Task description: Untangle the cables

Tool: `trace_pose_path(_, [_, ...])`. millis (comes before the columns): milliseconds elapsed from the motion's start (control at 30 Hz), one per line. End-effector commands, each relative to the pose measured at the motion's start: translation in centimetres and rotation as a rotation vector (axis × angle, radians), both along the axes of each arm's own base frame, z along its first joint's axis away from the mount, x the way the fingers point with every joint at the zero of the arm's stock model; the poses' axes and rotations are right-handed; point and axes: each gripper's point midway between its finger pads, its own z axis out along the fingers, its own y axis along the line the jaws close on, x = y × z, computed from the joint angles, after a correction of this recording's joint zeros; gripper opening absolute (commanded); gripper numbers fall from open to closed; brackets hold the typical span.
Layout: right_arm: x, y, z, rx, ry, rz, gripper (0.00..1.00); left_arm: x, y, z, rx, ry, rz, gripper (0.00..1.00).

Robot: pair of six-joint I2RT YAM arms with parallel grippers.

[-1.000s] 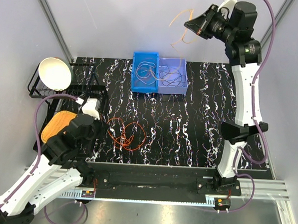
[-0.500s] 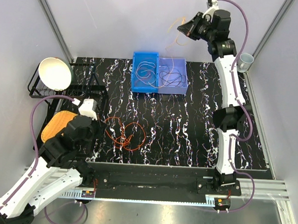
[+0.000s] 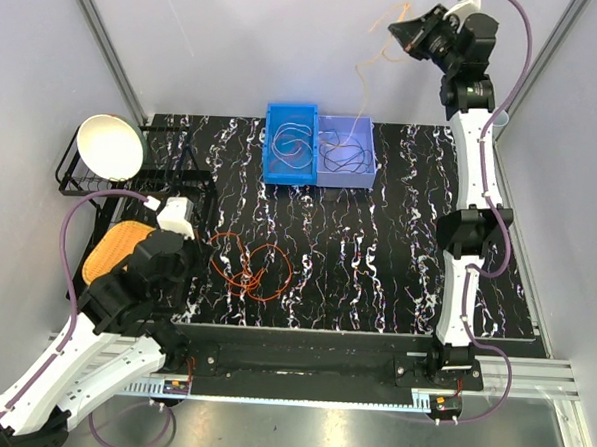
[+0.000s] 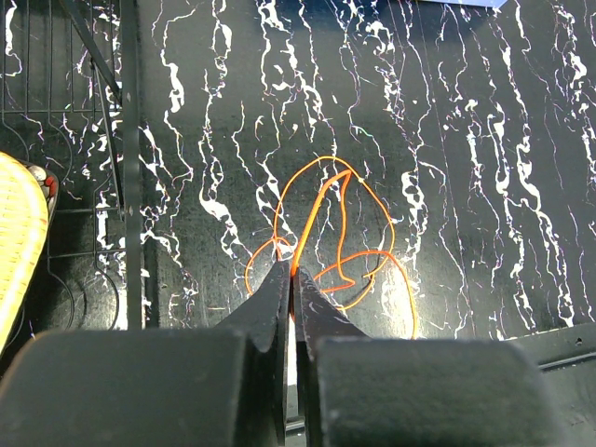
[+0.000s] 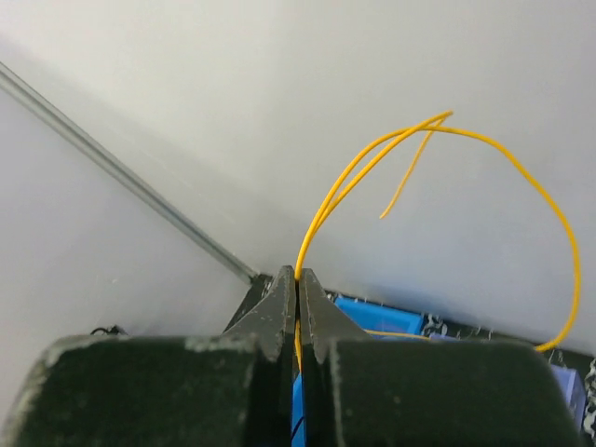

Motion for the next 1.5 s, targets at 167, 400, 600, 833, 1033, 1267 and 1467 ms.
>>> trace_pose_path(167, [0.1, 0.7, 1.8, 0.032, -0.117, 0.054, 0.0, 0.8, 0.1, 1.0, -0.016, -0.04, 0.03, 0.0])
trace_pose_path(400, [1.2, 3.2, -7.3, 0.017, 0.074, 0.153, 0.0, 0.8, 0.1, 0.9, -0.015, -0.039, 0.032, 0.0])
trace_pose_path(600, [-0.4, 5.9, -13.6, 0.044, 0.172, 0.198, 0.0, 0.8, 0.2, 1.0, -0.016, -0.042, 0.033, 0.0])
trace_pose_path(833, [-1.5, 7.6, -17.7, 0.059, 0.257, 0.238, 0.0, 0.7, 0.1, 1.1, -0.022, -0.044, 0.03, 0.0])
trace_pose_path(1033, [-1.5, 8.2, -19.6, 0.064, 0.31, 0.252, 0.0, 0.6, 0.2, 1.2, -0.024, -0.05, 0.032, 0.0])
trace_pose_path(1267, [-1.6, 6.4, -22.4, -0.021, 0.455, 0.133, 0.72, 0.6, 0.2, 1.2, -0.024, -0.049, 0.029, 0.0])
trace_pose_path(1467, [-3.0, 4.7, -21.4, -0.071, 0.481, 0.041, 0.75, 0.6, 0.2, 1.1, -0.024, -0.047, 0.03, 0.0])
